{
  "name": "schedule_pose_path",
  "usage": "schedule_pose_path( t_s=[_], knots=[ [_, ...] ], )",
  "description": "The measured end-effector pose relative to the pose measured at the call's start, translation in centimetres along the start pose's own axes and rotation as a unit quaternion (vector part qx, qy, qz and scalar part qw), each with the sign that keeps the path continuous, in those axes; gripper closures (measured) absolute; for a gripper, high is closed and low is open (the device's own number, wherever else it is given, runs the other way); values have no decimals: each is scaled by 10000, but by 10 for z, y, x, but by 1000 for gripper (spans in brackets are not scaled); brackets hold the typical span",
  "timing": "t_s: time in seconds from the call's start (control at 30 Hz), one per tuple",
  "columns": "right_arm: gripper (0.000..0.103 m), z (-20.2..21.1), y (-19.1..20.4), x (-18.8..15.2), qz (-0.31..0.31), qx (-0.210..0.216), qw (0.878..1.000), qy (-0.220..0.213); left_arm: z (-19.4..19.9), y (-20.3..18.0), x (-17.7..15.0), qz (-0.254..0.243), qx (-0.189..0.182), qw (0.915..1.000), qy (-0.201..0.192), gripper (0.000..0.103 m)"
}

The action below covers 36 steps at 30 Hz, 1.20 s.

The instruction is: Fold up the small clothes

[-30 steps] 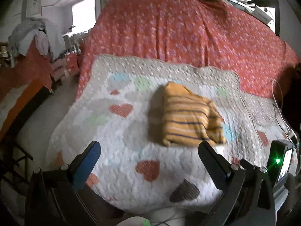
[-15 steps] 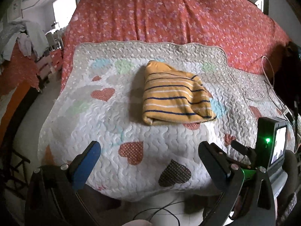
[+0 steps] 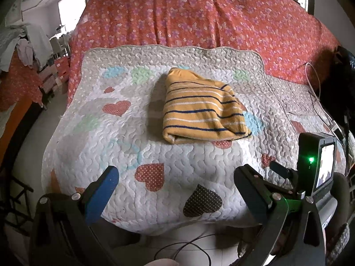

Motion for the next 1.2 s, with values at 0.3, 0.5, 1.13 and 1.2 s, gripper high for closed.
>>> schedule_pose_path(
  t_s=[0.3,0.5,1.13,1.2],
  knots=[
    [35,1,-2,1,-31,-7,10000,-24,-8,-1,-3,20,-78,9997,245,0],
    [35,1,-2,1,-24,-8,10000,-21,-9,-3,-6,-3,-73,9996,275,0],
    [33,-4,4,-2,69,17,10000,48,-23,-1,-13,50,-92,9980,615,0],
    [33,-6,6,-2,97,40,9999,87,-29,1,-15,83,-72,9974,710,0]
  ],
)
Point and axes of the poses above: each gripper's, at about its wrist camera, not at the fingertips, and z roughly against the way its jaws point, y to its left, x to its top, the point moved 3 cm from there along -z, roughly the way its jaws point, and after that the axes turned 13 degrees about x, right-handed, at the moved point
